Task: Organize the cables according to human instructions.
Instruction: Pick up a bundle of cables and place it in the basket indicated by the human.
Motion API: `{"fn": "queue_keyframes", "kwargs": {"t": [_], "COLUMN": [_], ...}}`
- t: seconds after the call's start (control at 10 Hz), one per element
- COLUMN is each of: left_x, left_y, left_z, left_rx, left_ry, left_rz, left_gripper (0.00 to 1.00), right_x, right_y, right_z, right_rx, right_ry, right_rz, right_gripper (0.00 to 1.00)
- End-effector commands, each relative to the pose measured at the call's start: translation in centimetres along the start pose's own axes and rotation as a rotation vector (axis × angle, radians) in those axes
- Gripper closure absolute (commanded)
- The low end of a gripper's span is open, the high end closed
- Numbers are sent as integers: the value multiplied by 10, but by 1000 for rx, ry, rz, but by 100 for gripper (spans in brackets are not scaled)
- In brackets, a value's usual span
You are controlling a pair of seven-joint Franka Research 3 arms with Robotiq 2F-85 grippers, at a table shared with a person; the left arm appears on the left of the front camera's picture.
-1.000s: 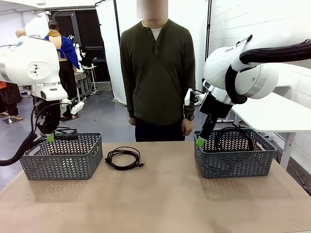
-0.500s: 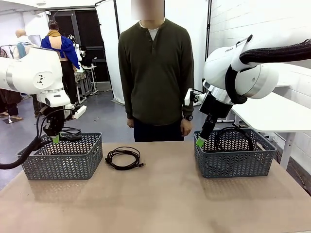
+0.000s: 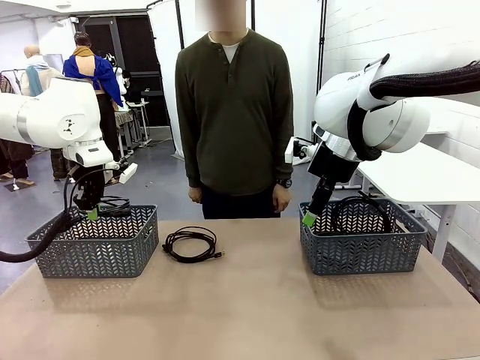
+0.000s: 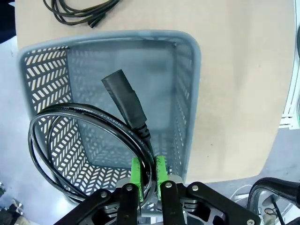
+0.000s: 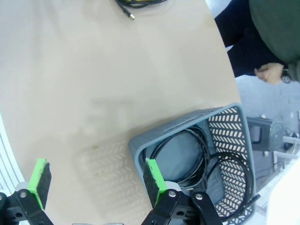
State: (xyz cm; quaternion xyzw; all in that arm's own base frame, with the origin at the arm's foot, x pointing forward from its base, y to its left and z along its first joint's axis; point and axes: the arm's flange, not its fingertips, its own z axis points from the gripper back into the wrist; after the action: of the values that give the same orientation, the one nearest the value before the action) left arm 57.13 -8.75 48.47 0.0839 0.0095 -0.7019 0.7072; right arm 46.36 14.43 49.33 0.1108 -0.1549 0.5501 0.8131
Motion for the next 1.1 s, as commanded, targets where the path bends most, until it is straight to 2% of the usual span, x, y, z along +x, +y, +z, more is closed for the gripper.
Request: {"fn": "queue_keyframes", "kwargs": {"t": [0.0, 0.7, 0.8, 1.0], "left_x": [0, -4, -4, -3], "left_y": [15, 26, 26, 25], "left_z": [1, -7, -8, -10], "left_rx": [1, -35, -43, -52], "left_ry": [-25, -33, -41, -45], "left_rz": [-15, -11, -9, -17], "left_gripper": [100, 100, 85, 46], "right_x": [0, 0, 0, 0], "right_y": [1, 1, 1, 1], "right_z": [0, 0, 0, 0], "right_rx": [-1, -1, -1, -1], "right_ry": [1, 1, 1, 1], "right_rz": [-5, -5, -5, -5], "right_gripper": [0, 0, 0, 0]}}
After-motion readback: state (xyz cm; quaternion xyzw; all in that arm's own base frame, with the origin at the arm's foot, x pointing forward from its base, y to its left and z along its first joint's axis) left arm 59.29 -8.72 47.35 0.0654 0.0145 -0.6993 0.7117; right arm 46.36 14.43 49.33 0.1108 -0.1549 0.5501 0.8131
